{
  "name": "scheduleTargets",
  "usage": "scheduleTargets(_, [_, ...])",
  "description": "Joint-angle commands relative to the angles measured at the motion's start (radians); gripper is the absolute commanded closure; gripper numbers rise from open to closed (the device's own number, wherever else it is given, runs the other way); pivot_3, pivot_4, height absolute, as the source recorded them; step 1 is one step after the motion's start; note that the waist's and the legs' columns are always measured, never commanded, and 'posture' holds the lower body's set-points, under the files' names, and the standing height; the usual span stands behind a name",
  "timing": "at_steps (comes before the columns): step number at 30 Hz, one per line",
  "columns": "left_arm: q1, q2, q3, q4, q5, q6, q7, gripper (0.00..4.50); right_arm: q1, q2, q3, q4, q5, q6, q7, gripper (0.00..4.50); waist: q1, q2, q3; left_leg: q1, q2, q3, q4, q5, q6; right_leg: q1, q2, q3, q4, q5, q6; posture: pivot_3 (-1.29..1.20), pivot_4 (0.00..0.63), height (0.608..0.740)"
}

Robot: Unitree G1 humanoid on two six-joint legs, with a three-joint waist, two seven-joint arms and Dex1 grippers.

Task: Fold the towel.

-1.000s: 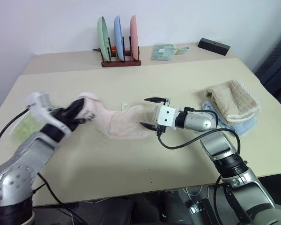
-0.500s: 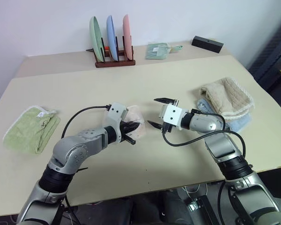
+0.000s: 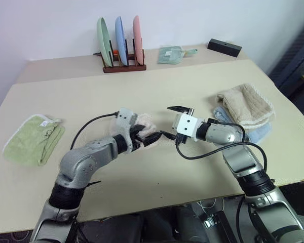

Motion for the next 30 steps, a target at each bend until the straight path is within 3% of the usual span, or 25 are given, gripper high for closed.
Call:
scheduleTargets(1, [0.032, 0.049, 0.128, -0.105, -0.084, -0.009, -0.046, 0.08, -0.029, -0.004, -0.026, -0.026, 0.019, -0.004, 0.000, 0.00, 0.003, 0.000, 0.000, 0.000, 0.000, 0.000, 0.000, 0.000, 0.000, 0.000, 0.000, 0.000, 0.000, 0.000, 0.000, 0.00, 0.150, 0.740])
scheduleTargets(10, [0.105, 0.112, 0.208, -0.143, -0.125, -0.029, -0.084, 0.08, -0.043, 0.003, -0.017, -0.004, 0.020, -0.019, 0.001, 0.00, 0.009, 0.000, 0.000, 0.000, -0.001, -0.001, 0.002, 0.000, 0.000, 0.002, -0.001, 0.000, 0.000, 0.000, 0.000, 0.00, 0.150, 0.740])
scheduleTargets(13, [0.114, 0.099, 0.227, -0.141, -0.142, -0.035, -0.070, 0.98, -0.045, 0.003, -0.018, -0.001, 0.021, -0.017, 0.004, 0.00, 0.009, 0.000, 0.000, 0.000, -0.001, -0.001, 0.001, 0.000, 0.000, 0.002, 0.000, 0.000, 0.000, 0.000, 0.000, 0.00, 0.150, 0.740])
scheduleTargets(15, [0.126, 0.101, 0.244, -0.154, -0.155, -0.049, -0.083, 1.95, -0.048, -0.003, -0.023, 0.003, 0.020, -0.006, 0.005, 0.00, 0.009, 0.000, 0.000, 0.000, -0.001, -0.001, 0.002, 0.000, 0.000, 0.002, 0.000, 0.000, 0.000, 0.000, 0.000, 0.00, 0.150, 0.740])
scheduleTargets(20, [0.117, 0.096, 0.334, -0.122, -0.153, -0.115, -0.042, 4.42, -0.077, 0.020, -0.098, -0.023, 0.125, 0.125, 0.014, 2.21, 0.009, 0.000, 0.000, 0.000, -0.001, -0.001, 0.002, 0.000, 0.000, 0.002, -0.001, 0.000, 0.000, 0.000, 0.000, 0.00, 0.150, 0.740])
scheduleTargets(23, [0.107, 0.123, 0.332, -0.089, -0.088, -0.144, -0.042, 4.50, -0.118, 0.096, -0.150, -0.083, 0.263, 0.275, 0.010, 3.74, 0.009, 0.000, 0.000, 0.000, -0.001, -0.001, 0.001, 0.000, 0.000, 0.002, 0.000, 0.000, 0.000, 0.000, 0.000, 0.00, 0.150, 0.740])
scheduleTargets(25, [0.112, 0.153, 0.284, -0.072, -0.008, -0.164, -0.060, 4.50, -0.136, 0.154, -0.167, -0.133, 0.363, 0.405, 0.014, 4.48, 0.006, 0.000, 0.000, 0.000, 0.000, -0.001, 0.001, 0.000, 0.000, 0.002, 0.000, 0.000, 0.000, 0.000, 0.000, 0.00, 0.150, 0.740])
scheduleTargets(30, [0.103, 0.120, 0.180, -0.003, 0.102, -0.189, -0.057, 4.50, -0.165, 0.248, -0.069, -0.123, 0.389, 0.528, 0.007, 4.48, 0.009, 0.000, 0.000, 0.000, -0.001, -0.001, 0.000, 0.000, 0.000, 0.002, 0.000, 0.000, -0.001, 0.000, 0.000, 0.00, 0.150, 0.740])
